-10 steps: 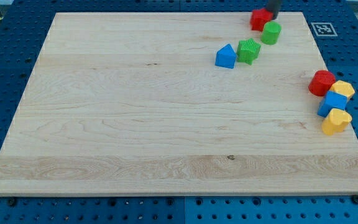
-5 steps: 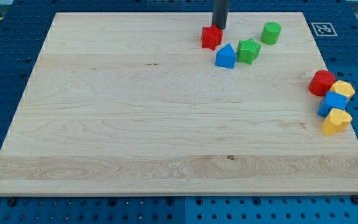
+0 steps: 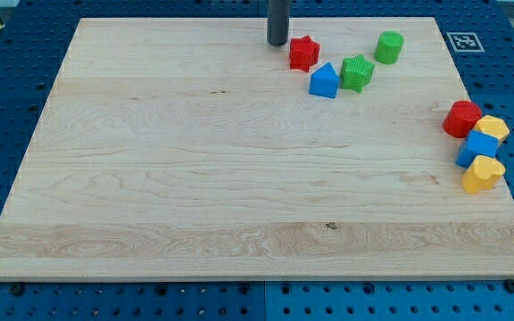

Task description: Move the red star to the blue triangle

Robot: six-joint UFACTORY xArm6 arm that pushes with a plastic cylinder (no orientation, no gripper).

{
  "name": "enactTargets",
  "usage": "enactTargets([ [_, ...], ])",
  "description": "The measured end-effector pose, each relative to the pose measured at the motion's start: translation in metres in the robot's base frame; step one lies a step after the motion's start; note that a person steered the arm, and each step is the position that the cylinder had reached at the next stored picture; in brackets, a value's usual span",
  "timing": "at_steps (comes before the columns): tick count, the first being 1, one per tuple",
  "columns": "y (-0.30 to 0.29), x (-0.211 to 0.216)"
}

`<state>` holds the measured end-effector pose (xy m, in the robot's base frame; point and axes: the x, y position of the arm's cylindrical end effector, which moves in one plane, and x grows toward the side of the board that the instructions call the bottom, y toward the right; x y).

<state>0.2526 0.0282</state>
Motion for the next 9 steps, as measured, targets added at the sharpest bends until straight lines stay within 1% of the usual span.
enactTargets([
  [3,0.011,0.037],
  [4,0.001,0.038],
  [5,-0.021,0.021],
  [6,-0.025,-0.016],
  [7,-0.009,-0.035],
  [8,0.021,-0.027],
  [9,0.043,0.000],
])
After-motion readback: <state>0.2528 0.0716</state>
